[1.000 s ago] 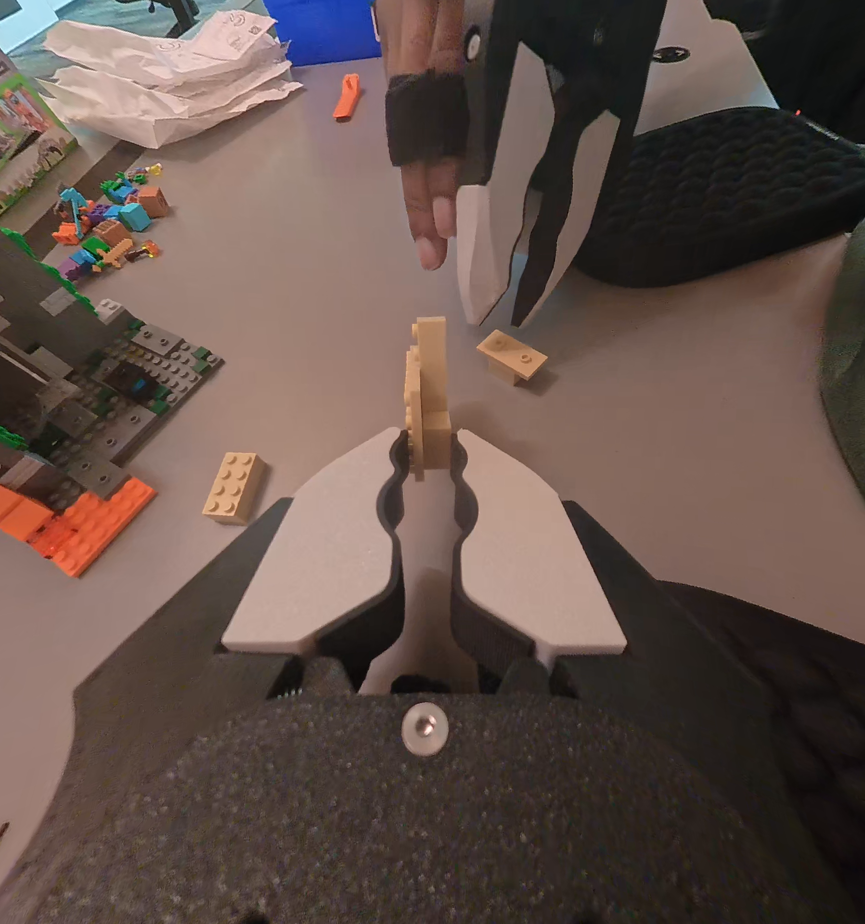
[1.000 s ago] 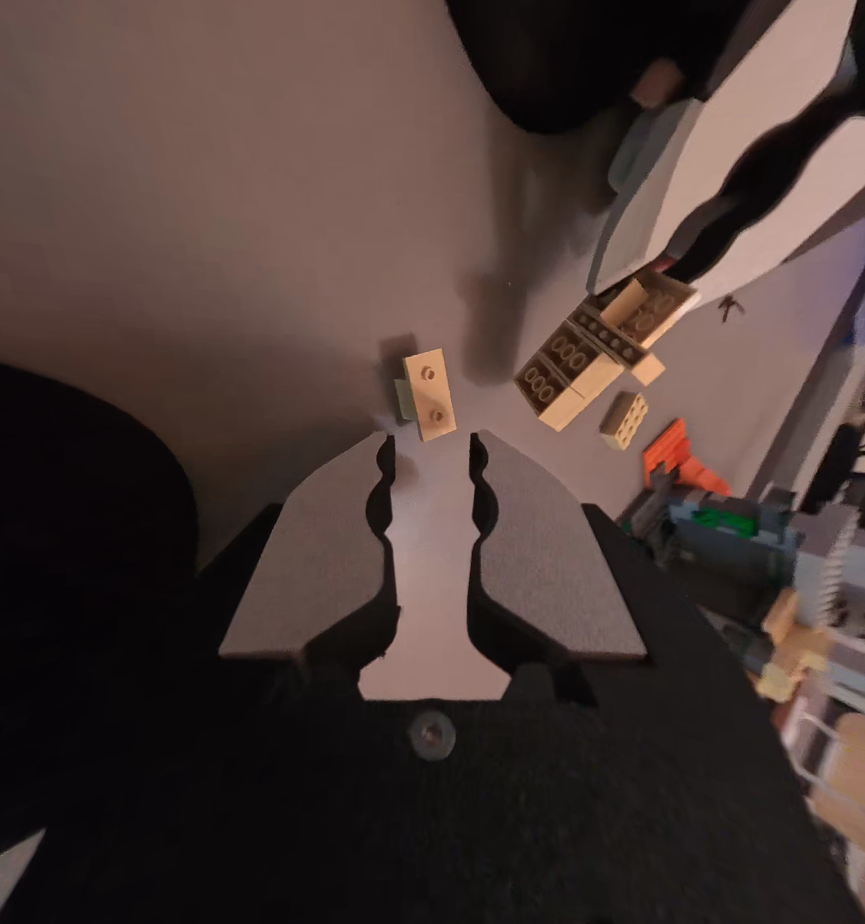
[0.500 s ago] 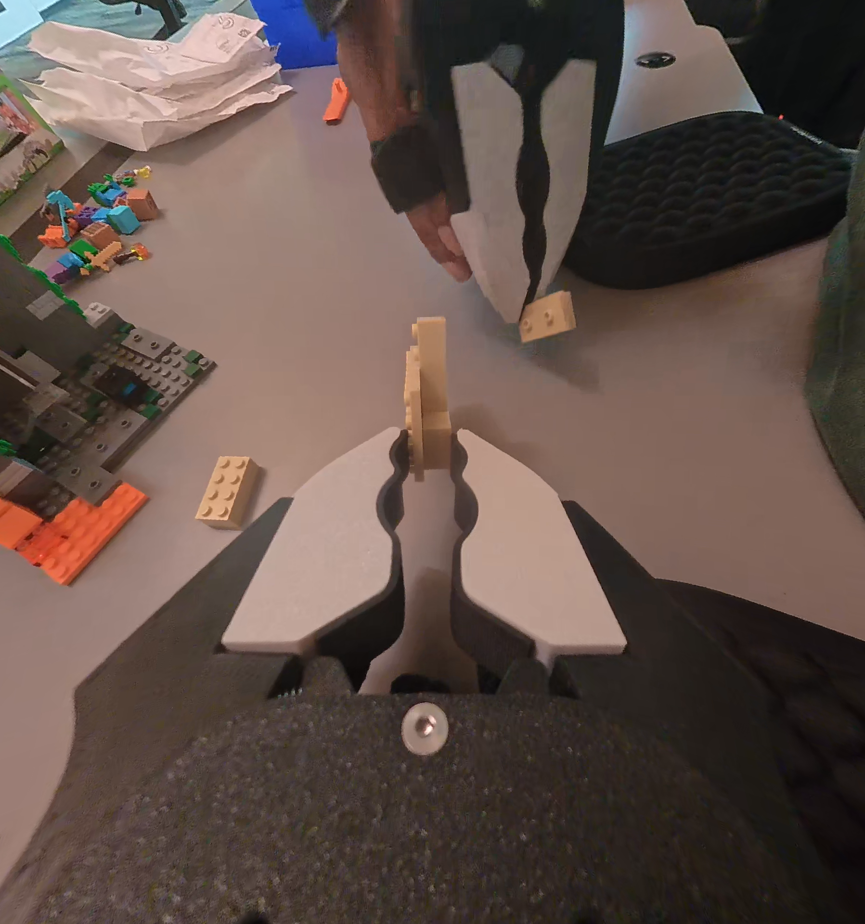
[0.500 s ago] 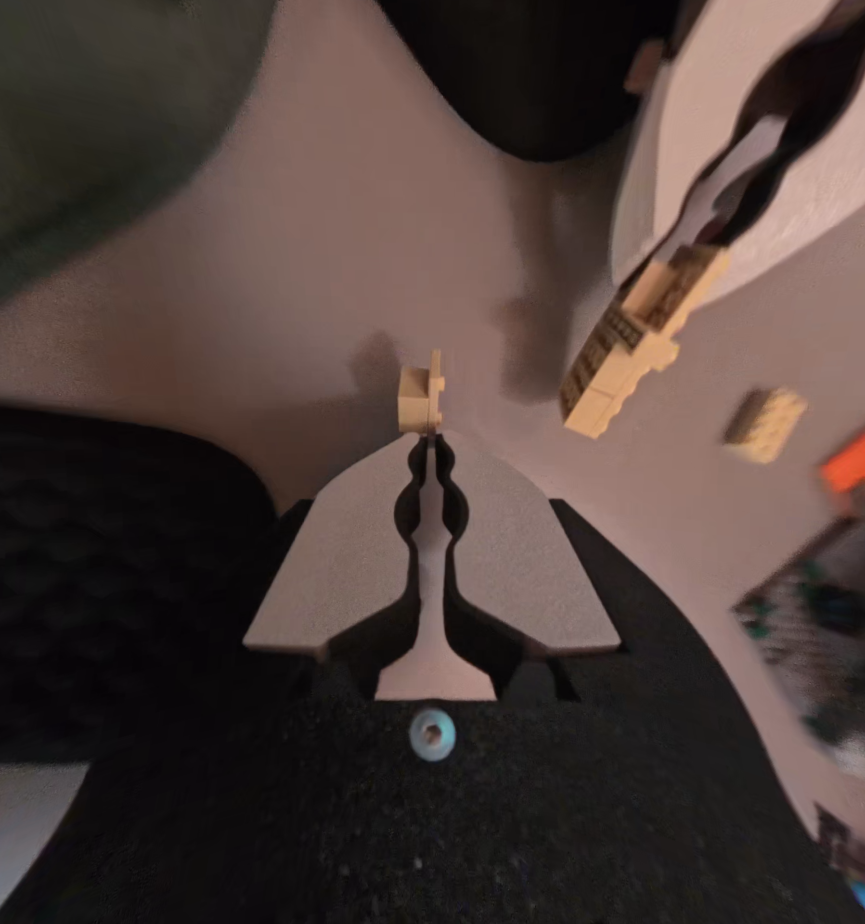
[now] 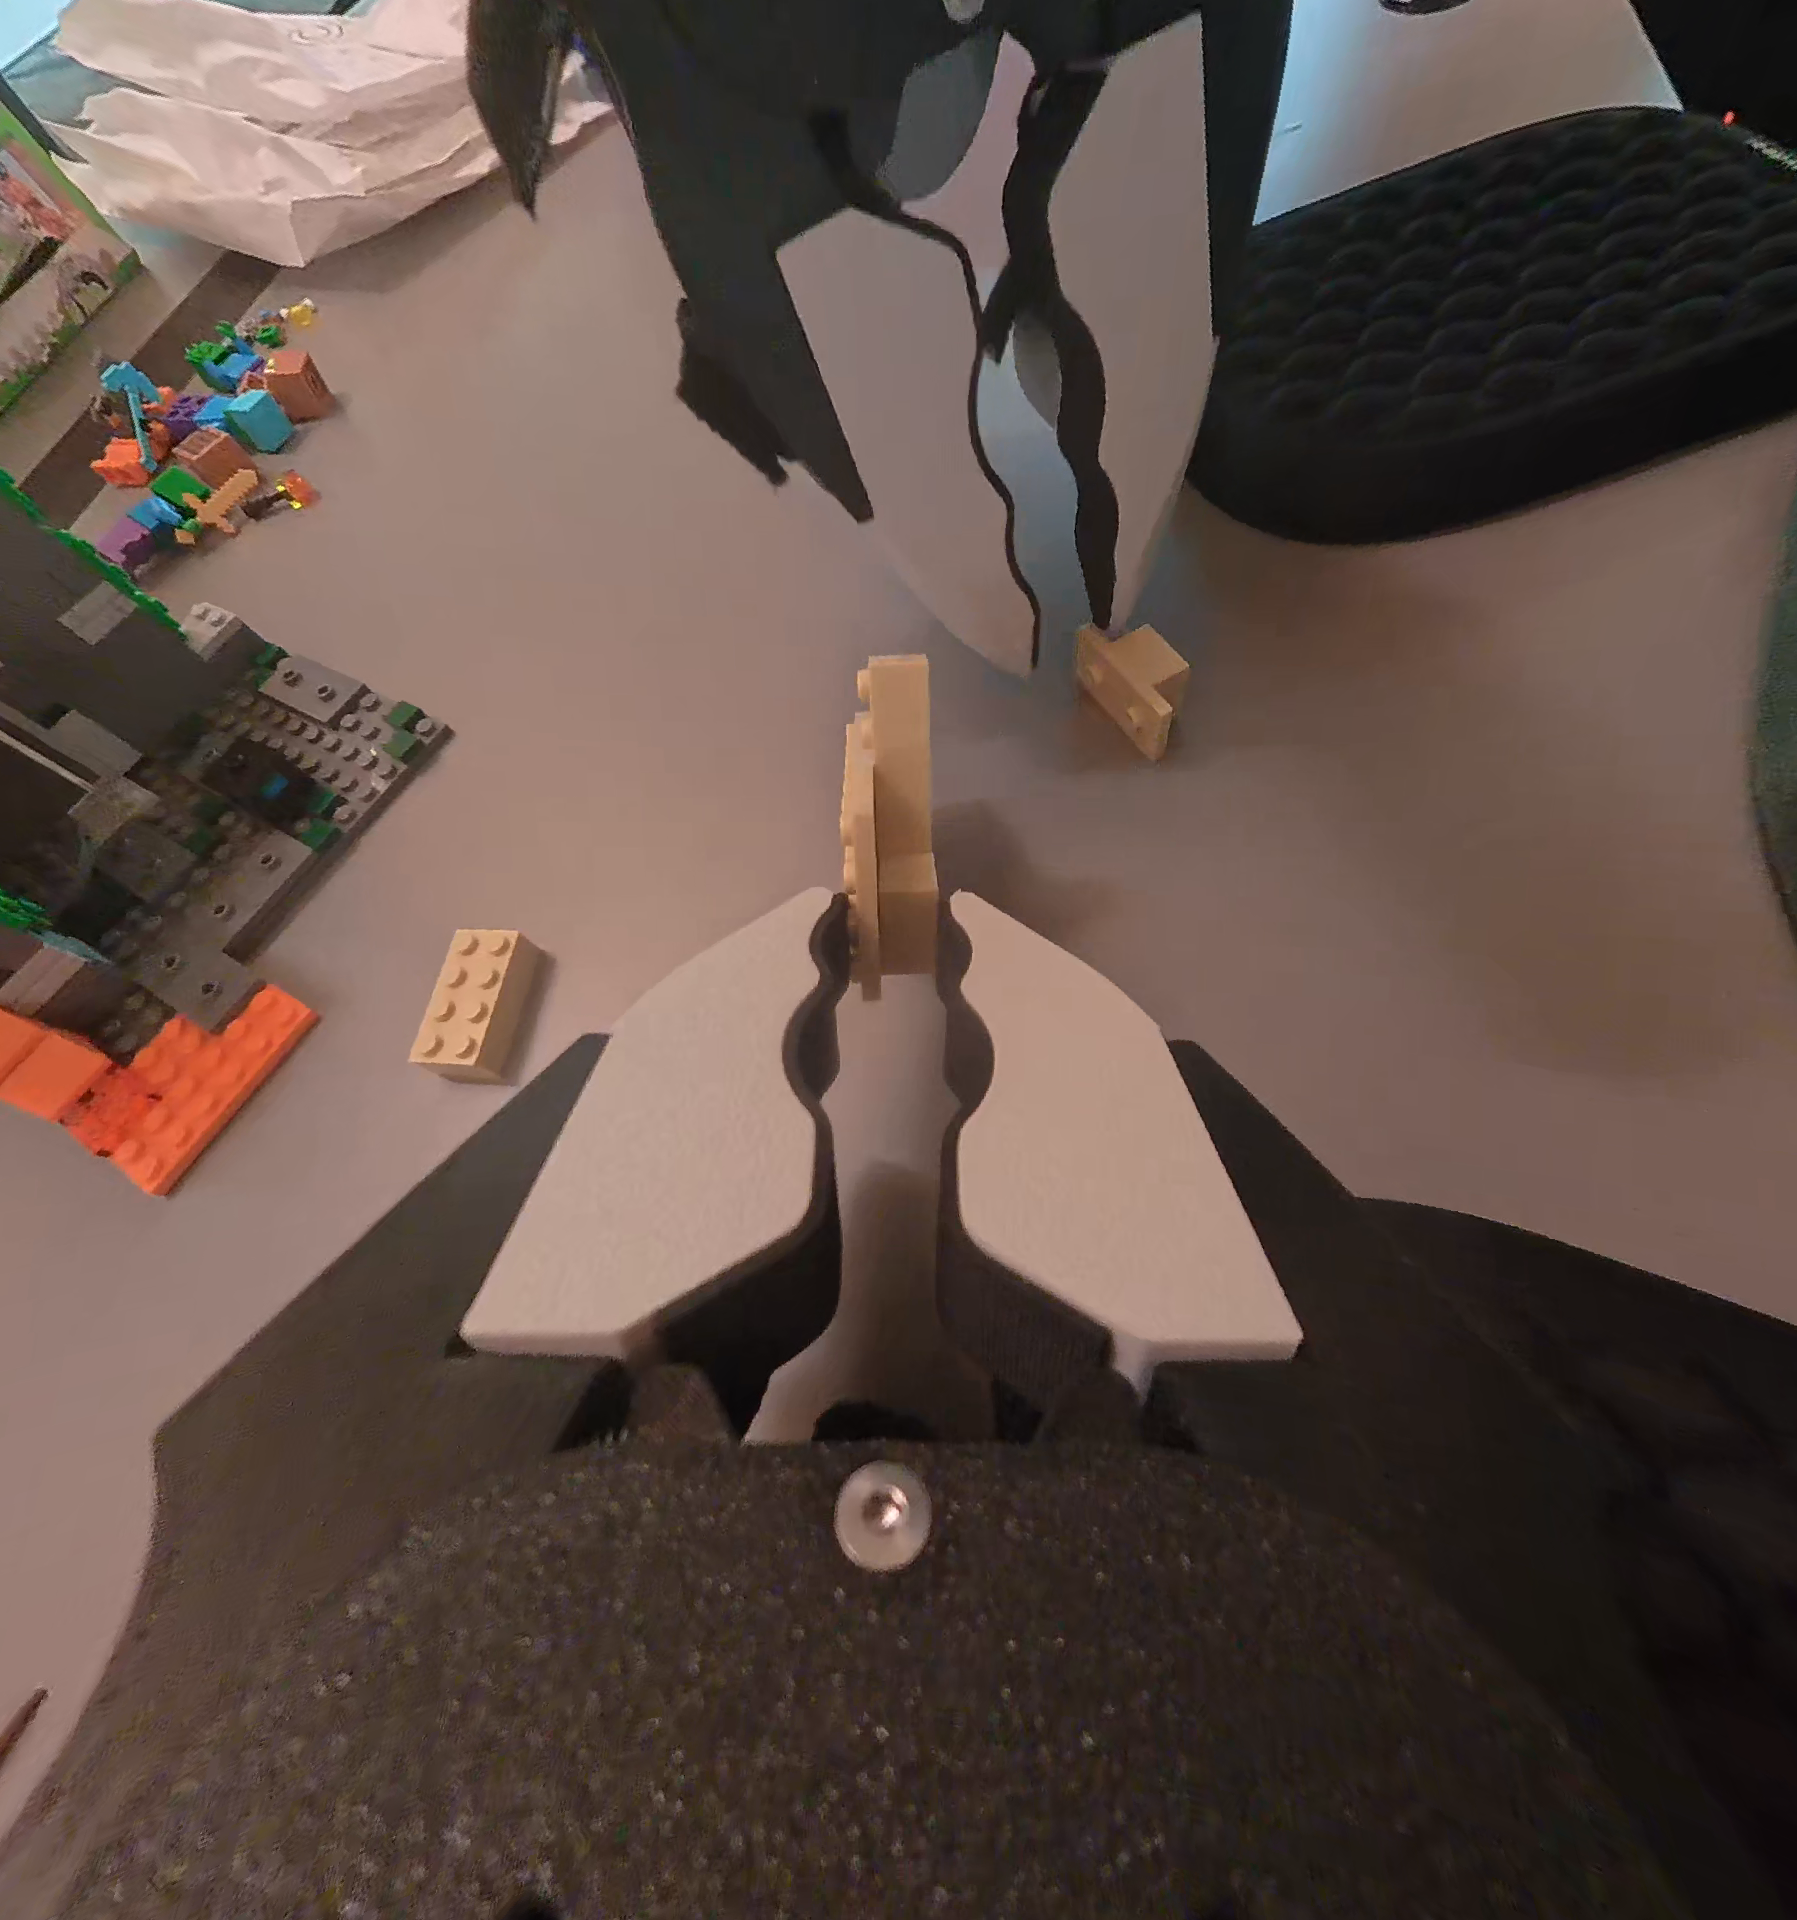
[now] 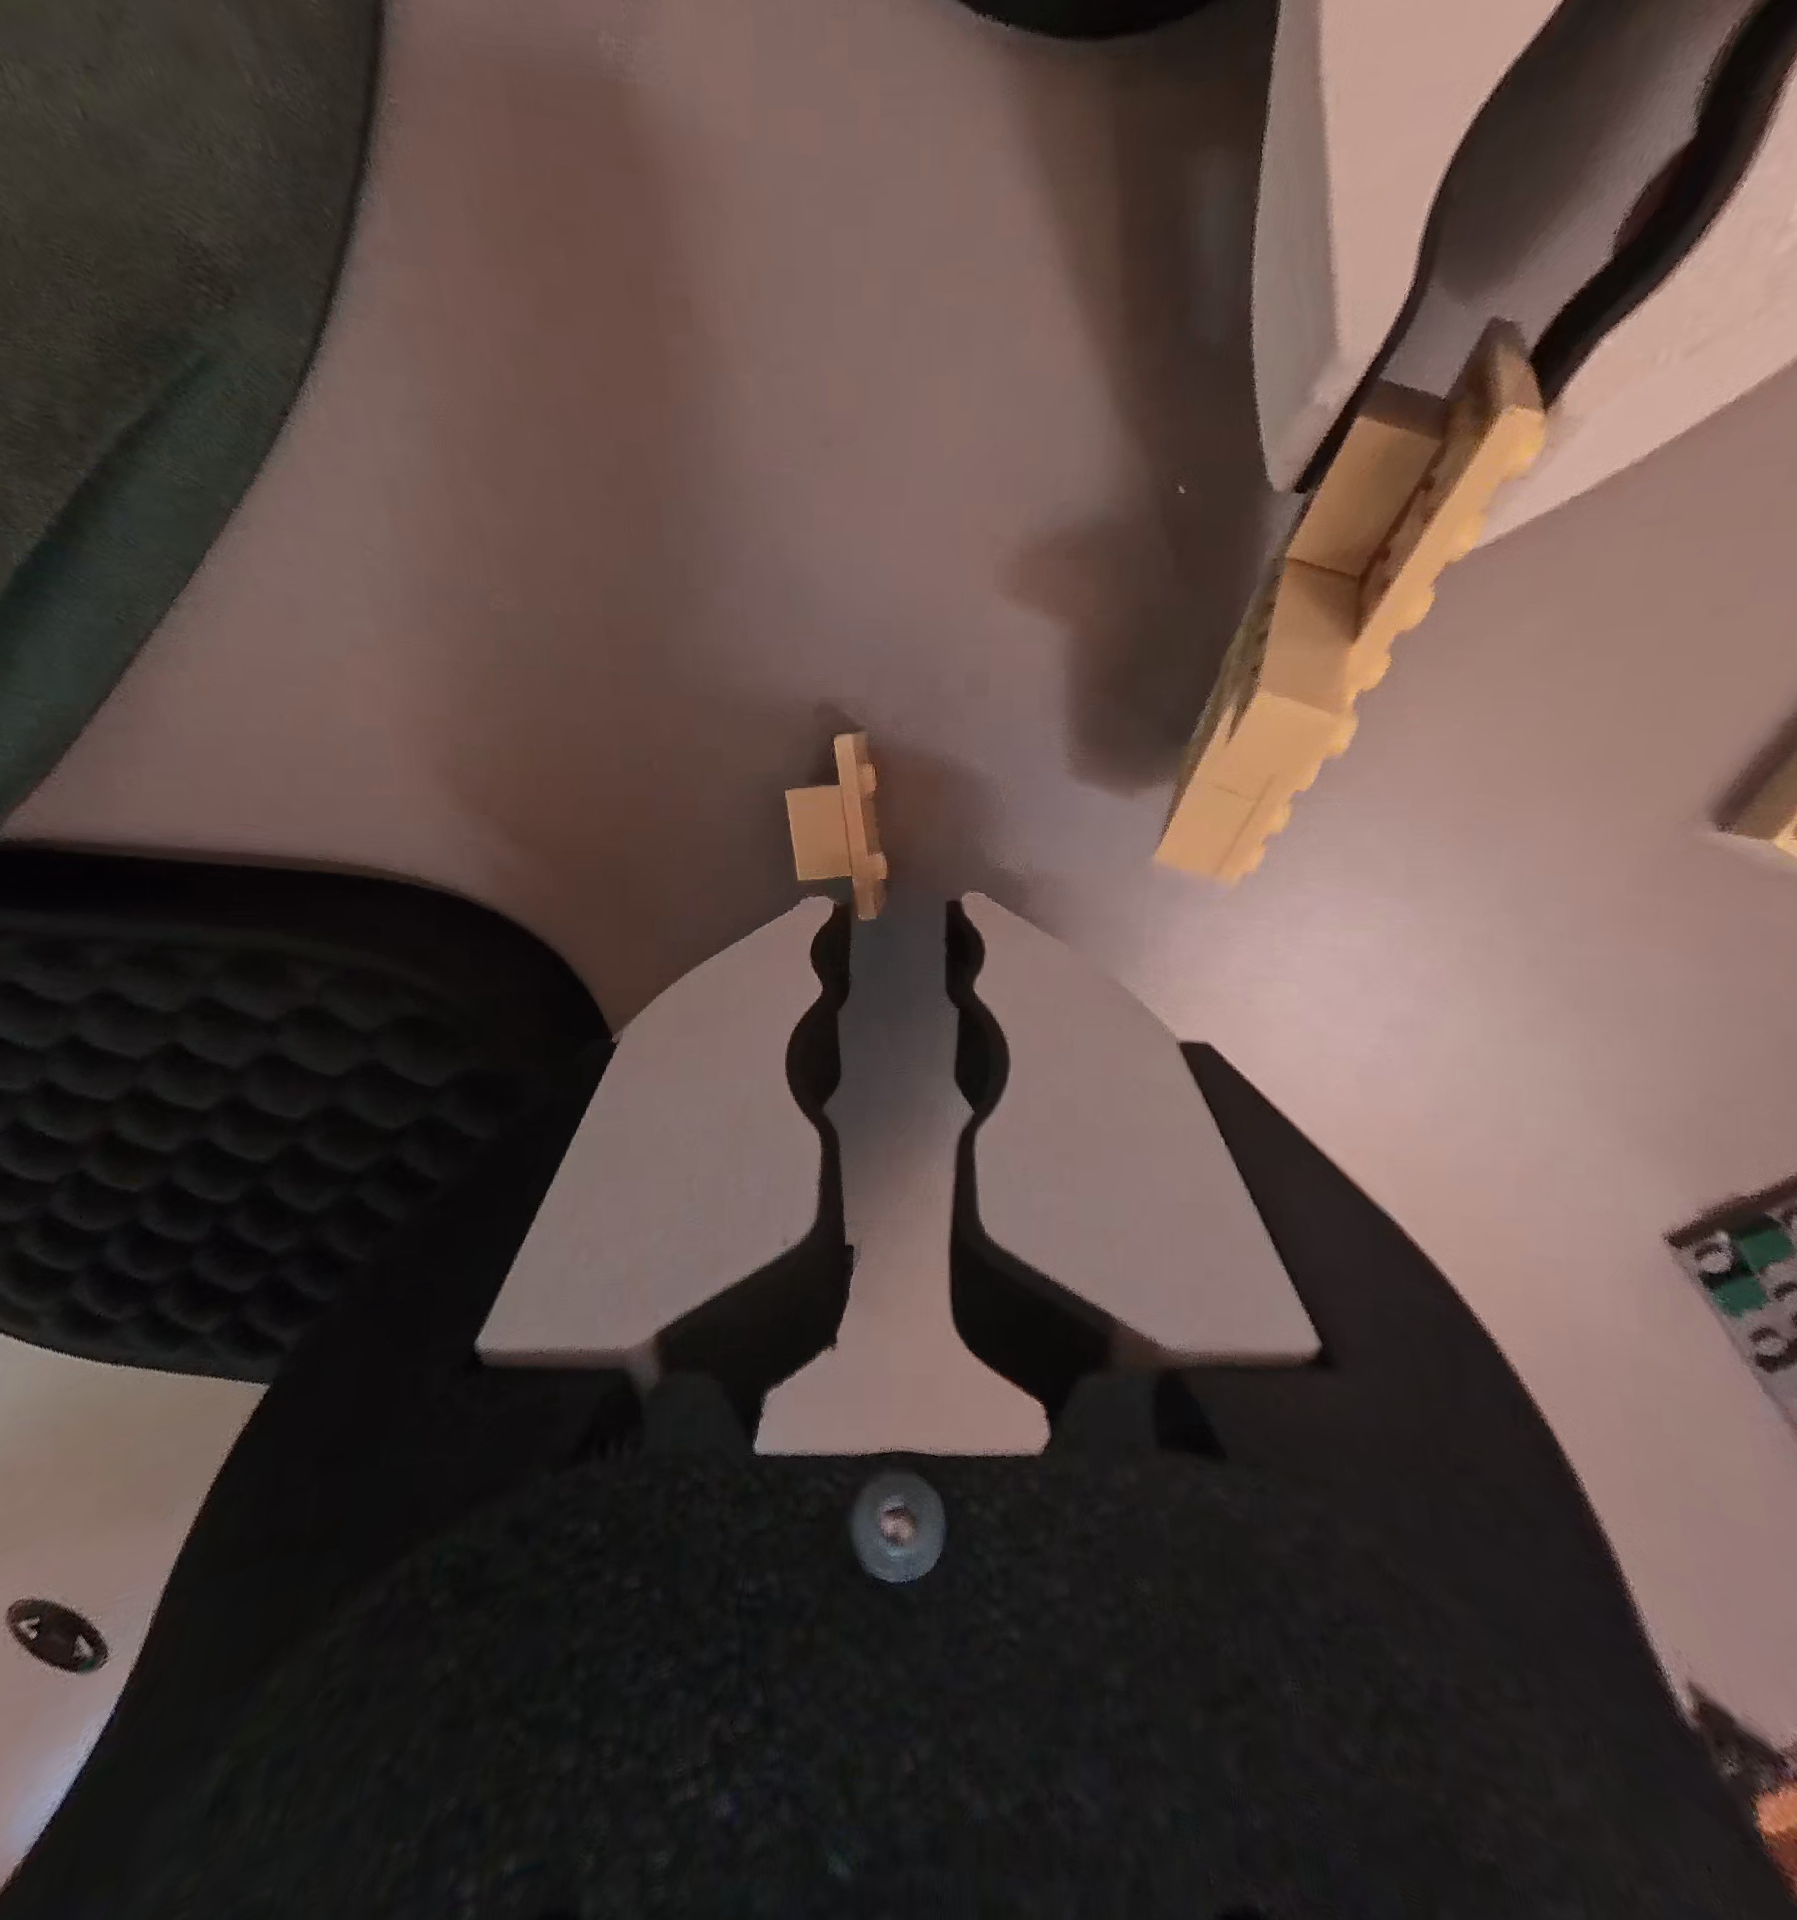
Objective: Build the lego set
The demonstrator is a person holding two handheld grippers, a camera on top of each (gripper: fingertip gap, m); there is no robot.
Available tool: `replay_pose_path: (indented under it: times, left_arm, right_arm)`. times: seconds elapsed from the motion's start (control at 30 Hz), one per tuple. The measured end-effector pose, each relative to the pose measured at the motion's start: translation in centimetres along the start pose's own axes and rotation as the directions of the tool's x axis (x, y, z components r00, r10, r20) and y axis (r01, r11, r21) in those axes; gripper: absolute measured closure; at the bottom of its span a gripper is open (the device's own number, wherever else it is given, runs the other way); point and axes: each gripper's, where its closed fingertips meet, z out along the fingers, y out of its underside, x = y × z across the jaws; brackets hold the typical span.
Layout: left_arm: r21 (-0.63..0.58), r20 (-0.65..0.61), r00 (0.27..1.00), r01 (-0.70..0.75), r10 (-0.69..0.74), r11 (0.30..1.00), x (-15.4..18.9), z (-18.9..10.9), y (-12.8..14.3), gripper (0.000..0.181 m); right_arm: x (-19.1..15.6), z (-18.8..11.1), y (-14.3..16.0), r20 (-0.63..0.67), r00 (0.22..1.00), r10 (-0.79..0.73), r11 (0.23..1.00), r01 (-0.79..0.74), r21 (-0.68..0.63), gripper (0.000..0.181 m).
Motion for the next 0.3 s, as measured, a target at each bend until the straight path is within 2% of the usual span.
replay_pose_path:
  times: [0.17,0.3]
  left_arm:
    - [-0.002,0.007,1.0,-0.017,0.017,1.0,0.1,0.0,-0.1,0.166]
    - [0.0,0.008,0.999,-0.035,0.035,0.999,0.4,0.3,-0.3,0.166]
  right_arm:
    - [-0.7,-0.9,-0.5,-0.124,0.992,-0.02,0.991,0.036,0.127,0.153]
    - [-0.9,0.3,-0.8,-0.282,0.958,-0.041,0.984,0.087,0.155,0.148]
